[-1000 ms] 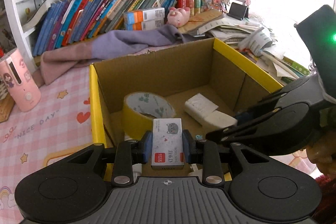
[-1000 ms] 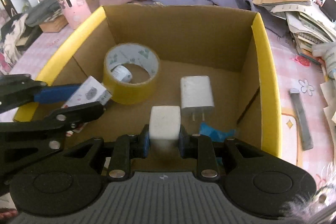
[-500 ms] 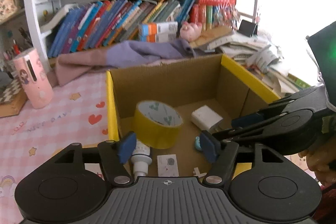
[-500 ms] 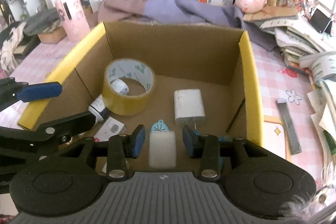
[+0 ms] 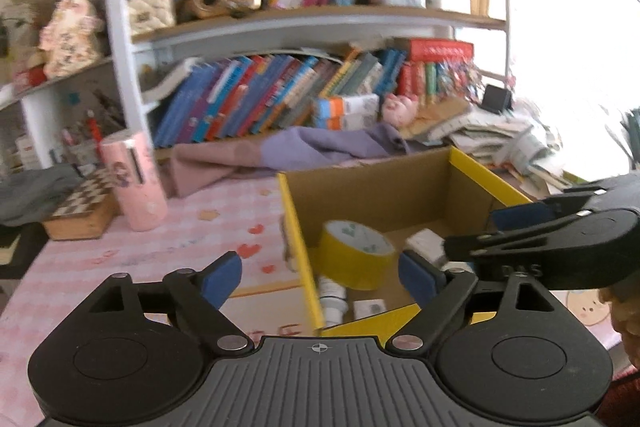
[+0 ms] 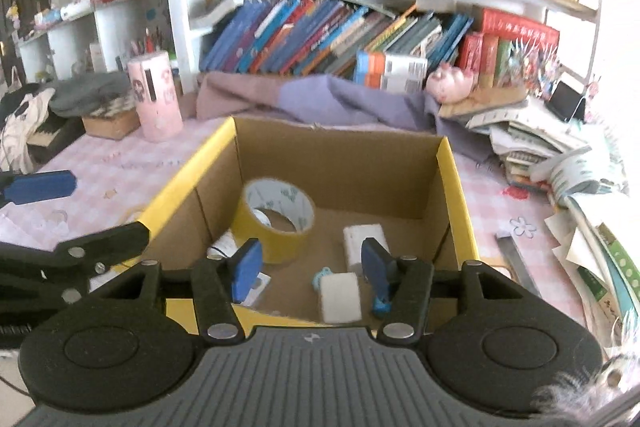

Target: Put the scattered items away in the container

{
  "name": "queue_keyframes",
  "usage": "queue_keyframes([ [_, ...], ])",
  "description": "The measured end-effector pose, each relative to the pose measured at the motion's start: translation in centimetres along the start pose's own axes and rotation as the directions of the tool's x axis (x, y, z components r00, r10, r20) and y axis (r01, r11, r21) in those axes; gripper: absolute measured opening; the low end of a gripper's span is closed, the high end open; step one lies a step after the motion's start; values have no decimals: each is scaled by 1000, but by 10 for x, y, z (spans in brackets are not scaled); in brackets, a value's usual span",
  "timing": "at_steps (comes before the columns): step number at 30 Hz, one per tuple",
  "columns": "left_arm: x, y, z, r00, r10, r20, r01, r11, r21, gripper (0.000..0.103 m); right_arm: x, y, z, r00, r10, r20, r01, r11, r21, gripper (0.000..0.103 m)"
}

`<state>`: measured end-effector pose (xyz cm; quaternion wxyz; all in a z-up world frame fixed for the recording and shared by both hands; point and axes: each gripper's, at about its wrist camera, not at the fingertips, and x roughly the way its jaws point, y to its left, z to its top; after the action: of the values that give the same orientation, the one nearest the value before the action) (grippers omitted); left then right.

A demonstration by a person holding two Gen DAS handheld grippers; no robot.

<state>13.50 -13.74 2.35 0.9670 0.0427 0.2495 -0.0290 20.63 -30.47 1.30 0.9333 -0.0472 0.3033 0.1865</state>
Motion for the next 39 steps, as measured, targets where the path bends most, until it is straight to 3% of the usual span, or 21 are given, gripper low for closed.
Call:
queue_keyframes([
  [6,-25,20,-13,1000,30,11,-29,999,-38,93,-23,22,-12,1000,-24,16,24,1000,2,60],
  [14,-59,33,-38,1000,5,-18,-5,999,-37,95,-53,52,-41,998,-64,0,64,998,29,72],
  [20,-82,45,-56,998,46,-45,-49,997,-51,98,-74,73,-60,997,-72,-16,72,996,47,82],
  [39,-121,75,-88,991,88,-99,-94,994,-55,99,-99,119,-88,998,-57,-41,59,996,66,94],
])
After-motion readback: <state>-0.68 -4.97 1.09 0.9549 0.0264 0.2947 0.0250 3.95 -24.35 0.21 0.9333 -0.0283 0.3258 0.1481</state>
